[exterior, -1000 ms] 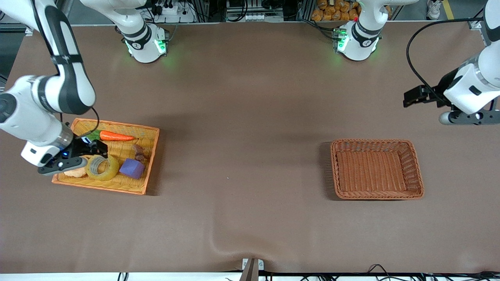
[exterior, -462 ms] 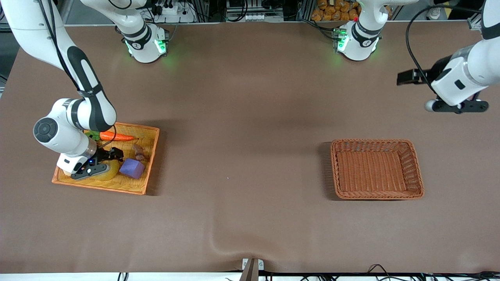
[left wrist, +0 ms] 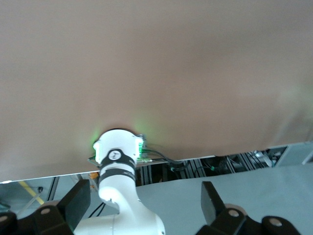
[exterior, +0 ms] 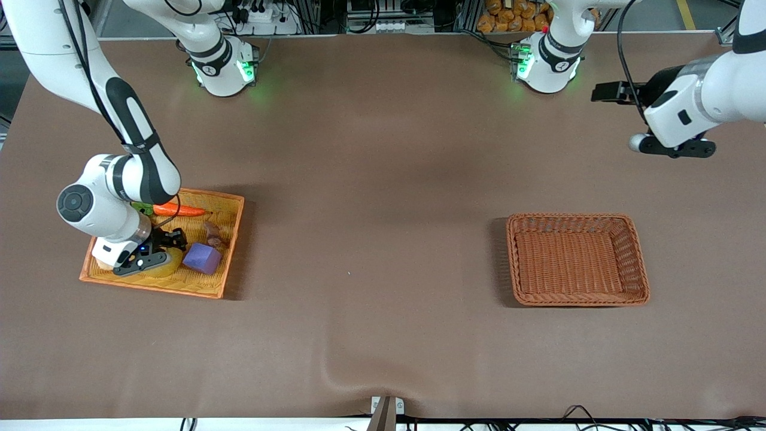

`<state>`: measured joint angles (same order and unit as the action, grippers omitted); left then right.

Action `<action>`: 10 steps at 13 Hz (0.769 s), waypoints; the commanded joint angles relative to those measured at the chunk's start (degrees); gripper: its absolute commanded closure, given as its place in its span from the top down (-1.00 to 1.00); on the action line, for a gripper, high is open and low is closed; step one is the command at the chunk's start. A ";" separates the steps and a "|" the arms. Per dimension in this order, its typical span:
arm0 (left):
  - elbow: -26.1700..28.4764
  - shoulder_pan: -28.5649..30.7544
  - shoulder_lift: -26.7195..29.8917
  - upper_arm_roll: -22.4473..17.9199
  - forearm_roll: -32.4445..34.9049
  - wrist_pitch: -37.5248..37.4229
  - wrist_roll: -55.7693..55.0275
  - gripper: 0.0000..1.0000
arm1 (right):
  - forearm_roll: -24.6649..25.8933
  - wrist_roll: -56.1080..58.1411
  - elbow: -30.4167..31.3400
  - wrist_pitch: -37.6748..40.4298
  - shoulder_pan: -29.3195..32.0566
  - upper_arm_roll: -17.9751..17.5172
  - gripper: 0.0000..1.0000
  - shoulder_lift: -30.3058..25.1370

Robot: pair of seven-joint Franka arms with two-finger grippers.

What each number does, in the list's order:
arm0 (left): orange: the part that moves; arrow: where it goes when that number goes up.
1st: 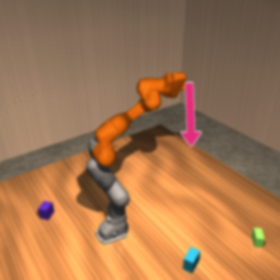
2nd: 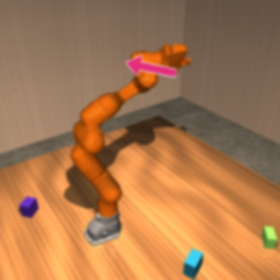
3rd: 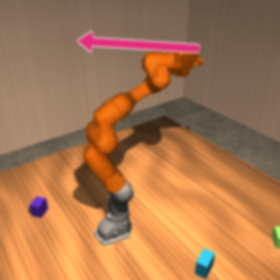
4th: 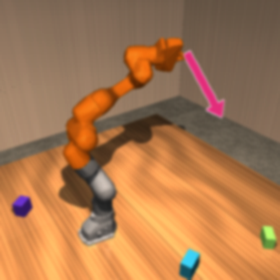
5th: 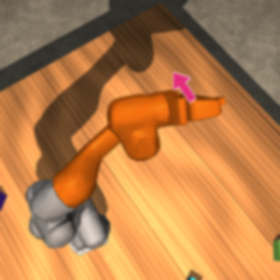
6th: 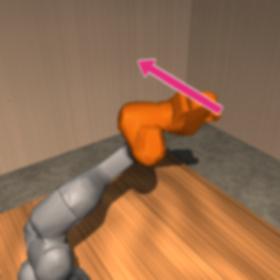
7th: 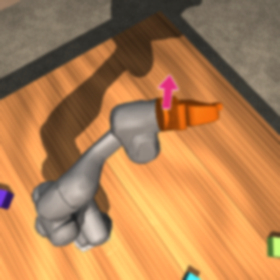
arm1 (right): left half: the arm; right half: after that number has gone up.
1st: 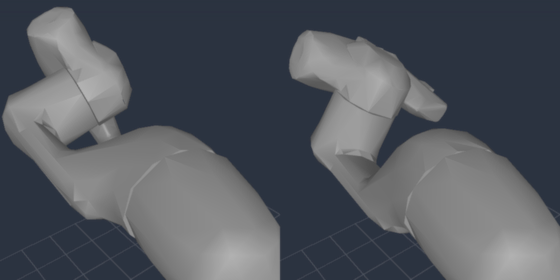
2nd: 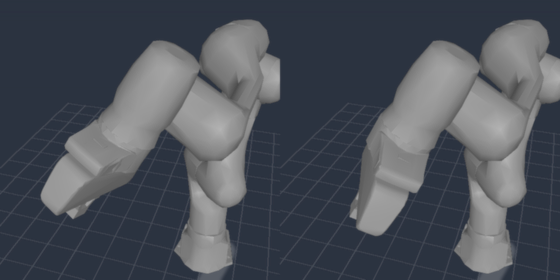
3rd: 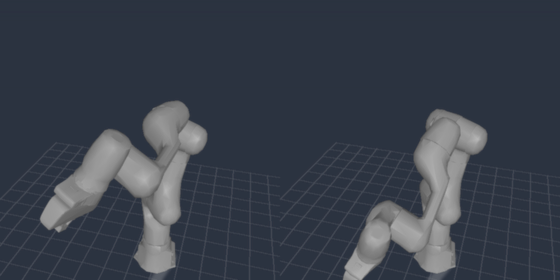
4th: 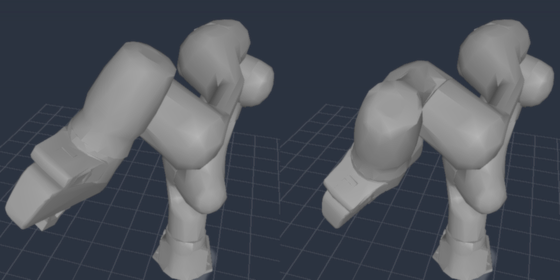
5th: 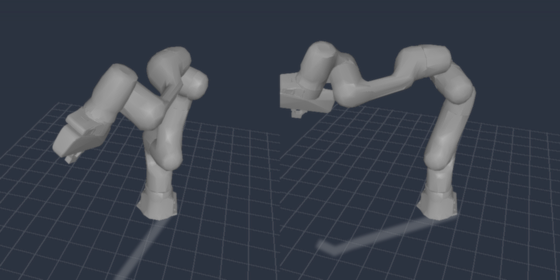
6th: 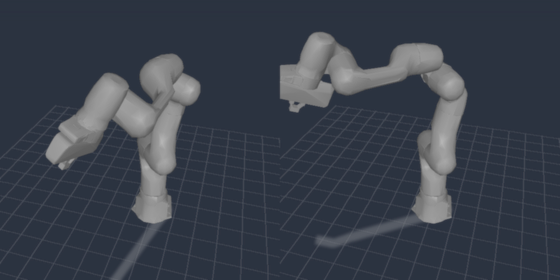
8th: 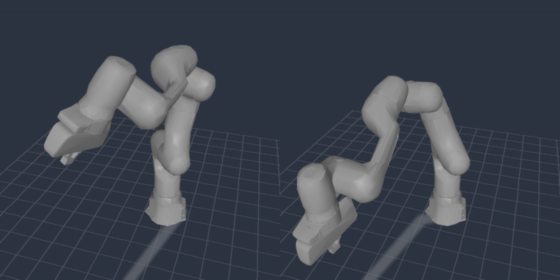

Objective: Transfer tape with both arms
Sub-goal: 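Close the right gripper on the tape rim while the left gripper approaches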

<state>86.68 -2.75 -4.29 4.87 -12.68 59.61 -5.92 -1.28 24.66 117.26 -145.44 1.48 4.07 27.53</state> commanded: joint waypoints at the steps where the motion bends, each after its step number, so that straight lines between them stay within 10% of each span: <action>1: -2.04 -1.03 1.21 3.81 -6.54 -2.83 0.21 1.00 | 0.49 0.66 -1.77 2.26 -0.33 -0.82 -1.00 -2.47; 7: -2.73 -1.65 -0.97 10.86 -20.53 -1.44 -9.26 1.00 | 0.14 4.79 -20.18 35.17 -2.96 -0.99 -1.00 -10.84; 10: -8.96 -0.25 -6.67 10.17 -25.01 5.41 -8.23 1.00 | -1.53 -0.71 -25.84 38.74 -9.80 -1.08 -1.00 -10.66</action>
<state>83.90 -4.36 -5.65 15.41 -34.28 63.43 -13.74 -1.95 28.10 94.91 -107.91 -3.73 2.86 15.26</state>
